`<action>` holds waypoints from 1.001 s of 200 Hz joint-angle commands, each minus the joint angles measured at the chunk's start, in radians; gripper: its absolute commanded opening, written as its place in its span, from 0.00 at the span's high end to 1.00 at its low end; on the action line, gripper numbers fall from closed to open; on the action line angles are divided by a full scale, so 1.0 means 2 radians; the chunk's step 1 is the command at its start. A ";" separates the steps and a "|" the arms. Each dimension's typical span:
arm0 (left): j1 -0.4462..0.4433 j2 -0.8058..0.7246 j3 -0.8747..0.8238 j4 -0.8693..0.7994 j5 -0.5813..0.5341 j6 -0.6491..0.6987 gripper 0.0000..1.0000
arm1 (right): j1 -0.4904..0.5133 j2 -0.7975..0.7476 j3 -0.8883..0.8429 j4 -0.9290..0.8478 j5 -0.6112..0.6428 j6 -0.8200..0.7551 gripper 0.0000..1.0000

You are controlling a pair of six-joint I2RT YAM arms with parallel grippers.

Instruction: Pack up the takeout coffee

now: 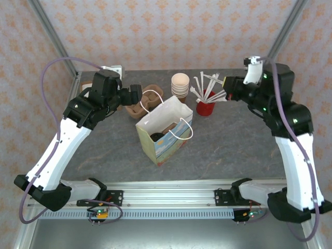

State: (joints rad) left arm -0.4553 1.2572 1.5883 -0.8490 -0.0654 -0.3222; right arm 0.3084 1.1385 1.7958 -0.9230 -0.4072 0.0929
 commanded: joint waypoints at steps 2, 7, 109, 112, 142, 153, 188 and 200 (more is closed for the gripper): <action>0.004 -0.018 -0.015 -0.016 -0.029 0.007 0.11 | 0.016 0.000 0.011 0.017 -0.140 0.021 0.95; 0.005 -0.019 -0.017 -0.017 -0.034 0.006 0.11 | 0.023 0.002 0.012 0.018 -0.155 0.023 0.95; 0.032 -0.031 -0.039 -0.030 -0.054 0.005 0.11 | 0.105 0.043 -0.009 -0.065 -0.148 -0.009 0.95; 0.031 -0.032 -0.040 -0.030 -0.055 0.005 0.11 | 0.106 0.042 -0.009 -0.067 -0.148 -0.010 0.95; 0.034 -0.032 -0.049 -0.023 -0.053 0.007 0.11 | 0.105 0.040 -0.005 -0.083 -0.144 -0.017 0.95; 0.034 -0.030 -0.049 -0.022 -0.052 0.009 0.11 | 0.105 0.043 -0.005 -0.087 -0.131 -0.017 0.95; 0.036 -0.023 -0.052 -0.019 -0.055 0.011 0.11 | 0.111 0.090 -0.011 -0.077 -0.095 -0.005 0.92; 0.036 -0.020 -0.052 -0.019 -0.055 0.011 0.11 | 0.121 0.111 -0.006 -0.070 -0.076 -0.004 0.90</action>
State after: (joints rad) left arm -0.3962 1.2110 1.4963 -0.8806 -0.1402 -0.3130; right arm 0.5213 1.2797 1.7756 -1.0767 -0.6449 0.0811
